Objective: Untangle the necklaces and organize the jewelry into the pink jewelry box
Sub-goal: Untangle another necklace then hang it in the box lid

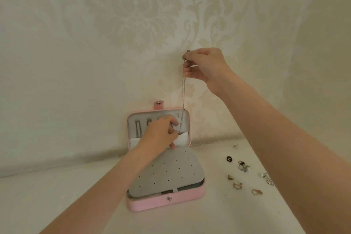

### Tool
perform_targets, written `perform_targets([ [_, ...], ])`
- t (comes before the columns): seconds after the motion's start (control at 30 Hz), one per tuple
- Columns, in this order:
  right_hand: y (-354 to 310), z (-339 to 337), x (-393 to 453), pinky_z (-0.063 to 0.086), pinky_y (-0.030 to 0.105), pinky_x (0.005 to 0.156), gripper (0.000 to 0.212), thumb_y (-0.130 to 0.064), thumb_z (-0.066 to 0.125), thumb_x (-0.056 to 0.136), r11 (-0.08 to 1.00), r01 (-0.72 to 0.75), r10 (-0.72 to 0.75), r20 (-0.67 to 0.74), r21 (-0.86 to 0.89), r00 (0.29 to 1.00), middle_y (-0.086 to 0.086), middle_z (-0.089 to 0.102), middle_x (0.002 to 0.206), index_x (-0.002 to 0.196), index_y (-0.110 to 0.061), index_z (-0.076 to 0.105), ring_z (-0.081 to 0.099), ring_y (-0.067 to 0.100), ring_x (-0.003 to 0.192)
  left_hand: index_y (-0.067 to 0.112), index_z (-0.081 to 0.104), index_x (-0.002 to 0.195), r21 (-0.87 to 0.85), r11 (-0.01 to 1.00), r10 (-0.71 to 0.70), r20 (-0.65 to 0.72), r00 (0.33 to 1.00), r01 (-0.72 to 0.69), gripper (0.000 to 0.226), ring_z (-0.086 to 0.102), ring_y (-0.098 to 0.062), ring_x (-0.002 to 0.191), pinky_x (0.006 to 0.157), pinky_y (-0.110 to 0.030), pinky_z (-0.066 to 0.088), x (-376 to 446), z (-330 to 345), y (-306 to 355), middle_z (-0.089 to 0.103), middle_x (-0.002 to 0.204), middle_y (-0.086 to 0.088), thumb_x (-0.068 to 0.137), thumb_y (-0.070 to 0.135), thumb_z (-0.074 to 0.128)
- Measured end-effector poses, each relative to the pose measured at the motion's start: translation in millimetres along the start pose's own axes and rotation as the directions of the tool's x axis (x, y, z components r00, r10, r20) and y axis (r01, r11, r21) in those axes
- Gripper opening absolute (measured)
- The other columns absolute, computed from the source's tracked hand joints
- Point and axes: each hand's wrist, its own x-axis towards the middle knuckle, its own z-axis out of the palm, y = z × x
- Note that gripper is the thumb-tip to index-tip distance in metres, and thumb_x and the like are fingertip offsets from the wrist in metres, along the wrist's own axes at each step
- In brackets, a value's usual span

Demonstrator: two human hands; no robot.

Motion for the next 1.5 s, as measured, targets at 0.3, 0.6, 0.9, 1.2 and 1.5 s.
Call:
perform_targets([
  [0.3,4.8,3.7,-5.3,0.058,0.026,0.059,0.010,-0.005,0.056,0.090,0.997,-0.042,0.048,0.097,-0.063,0.994,0.010,0.057,0.065,0.084,0.001,0.062,0.059,0.020,0.051,0.017,0.044,0.098,-0.044,0.999,0.026,-0.052,0.998,-0.028,0.014,0.062,-0.001,0.053,0.060,-0.028,0.053,-0.4,4.8,1.2,0.066,0.077,-0.002,0.090,0.009,0.053],
  [0.6,16.7,-0.1,-18.7,0.059,0.025,0.063,0.009,-0.005,0.057,0.090,0.995,-0.083,0.091,0.180,-0.049,0.980,0.010,0.057,0.066,0.086,0.002,0.061,0.061,0.021,0.056,0.020,0.061,0.103,-0.026,0.998,0.051,-0.293,0.955,-0.061,0.017,0.054,-0.009,0.059,0.065,-0.027,0.044,7.4,4.3,14.1,0.054,0.065,0.012,0.088,0.026,0.062],
  [0.9,34.2,-43.3,-27.8,0.058,0.026,0.060,0.009,-0.003,0.056,0.090,0.968,-0.160,0.180,0.093,-0.195,0.979,0.012,0.056,0.068,0.083,0.002,0.060,0.058,0.023,0.056,0.014,0.066,0.071,-0.358,0.931,-0.029,-0.257,0.966,-0.068,0.019,0.051,-0.001,0.040,0.040,-0.014,0.039,8.1,0.2,14.9,0.059,0.058,0.000,0.087,0.007,0.061],
  [1.2,65.9,-48.8,-47.2,0.048,0.019,0.053,0.022,-0.019,0.067,0.086,0.832,-0.162,0.381,0.333,-0.531,0.863,0.005,0.069,0.101,0.104,-0.007,0.068,0.065,0.013,0.069,0.017,0.068,0.077,-0.174,0.973,0.136,-0.103,0.985,-0.153,0.016,0.057,-0.001,0.048,0.052,-0.014,0.049,7.1,-12.3,20.1,0.065,0.065,-0.003,0.089,0.010,0.059],
  [1.5,85.7,-33.3,-47.7,0.026,0.018,0.042,0.012,-0.008,0.064,0.086,0.908,-0.236,0.305,0.159,-0.347,0.939,0.004,0.044,0.060,0.089,0.003,0.067,0.035,0.011,0.045,0.015,0.064,0.069,-0.118,0.984,0.103,-0.228,0.968,-0.133,0.022,0.049,-0.003,0.034,0.045,-0.008,0.039,11.3,-11.5,11.8,0.060,0.053,0.001,0.089,0.008,0.059],
])
